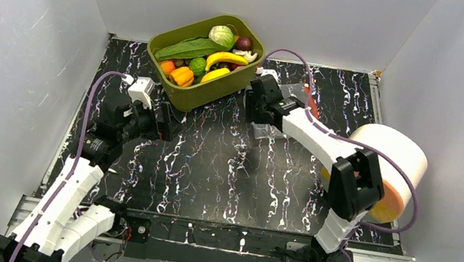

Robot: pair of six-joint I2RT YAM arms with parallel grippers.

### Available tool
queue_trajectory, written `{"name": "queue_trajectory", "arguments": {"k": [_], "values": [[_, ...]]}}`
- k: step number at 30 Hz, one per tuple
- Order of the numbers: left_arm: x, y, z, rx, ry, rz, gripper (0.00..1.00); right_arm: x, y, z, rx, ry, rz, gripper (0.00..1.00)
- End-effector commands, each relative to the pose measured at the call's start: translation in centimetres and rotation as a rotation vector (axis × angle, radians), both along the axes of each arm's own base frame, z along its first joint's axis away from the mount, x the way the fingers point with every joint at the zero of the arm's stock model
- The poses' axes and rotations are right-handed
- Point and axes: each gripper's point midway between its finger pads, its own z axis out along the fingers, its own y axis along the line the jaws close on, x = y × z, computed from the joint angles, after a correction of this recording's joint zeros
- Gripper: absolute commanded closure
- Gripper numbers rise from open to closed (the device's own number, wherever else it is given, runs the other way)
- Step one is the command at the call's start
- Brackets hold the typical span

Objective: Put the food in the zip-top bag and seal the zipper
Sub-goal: Pick up the zipper food storage bag at the center of the board.

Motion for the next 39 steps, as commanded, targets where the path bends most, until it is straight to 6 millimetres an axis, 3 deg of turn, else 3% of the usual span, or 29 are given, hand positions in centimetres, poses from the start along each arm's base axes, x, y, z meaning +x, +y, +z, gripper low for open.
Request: {"name": "queue_trajectory", "arguments": {"k": [1,11,18,31,39], "values": [[-0.2,-1.0,1.6,-0.031,-0.090,-0.066,0.02,2.7,-0.5,0.9,-0.116,-0.083,-0.056,0.52],[-0.5,-1.2,0.1,-0.020,-0.080,-0.097,0.02,4.8,-0.6,-1.5,-0.235,-0.083,-0.085,0.57],[-0.7,-1.0,0.6,-0.005,-0.109,-0.099,0.02,4.6,0.2,-3.0,-0.248,-0.066,-0.073,0.59],[-0.8,-0.4,0.7,0.014,-0.127,-0.075,0.02,4.5,-0.7,-5.5,-0.369,-0.038,-0.074,0.64],[-0.7,-0.3,0.6,0.019,-0.121,-0.072,0.02,3.5,0.2,-6.3,-0.375,-0.019,-0.034,0.59]]}}
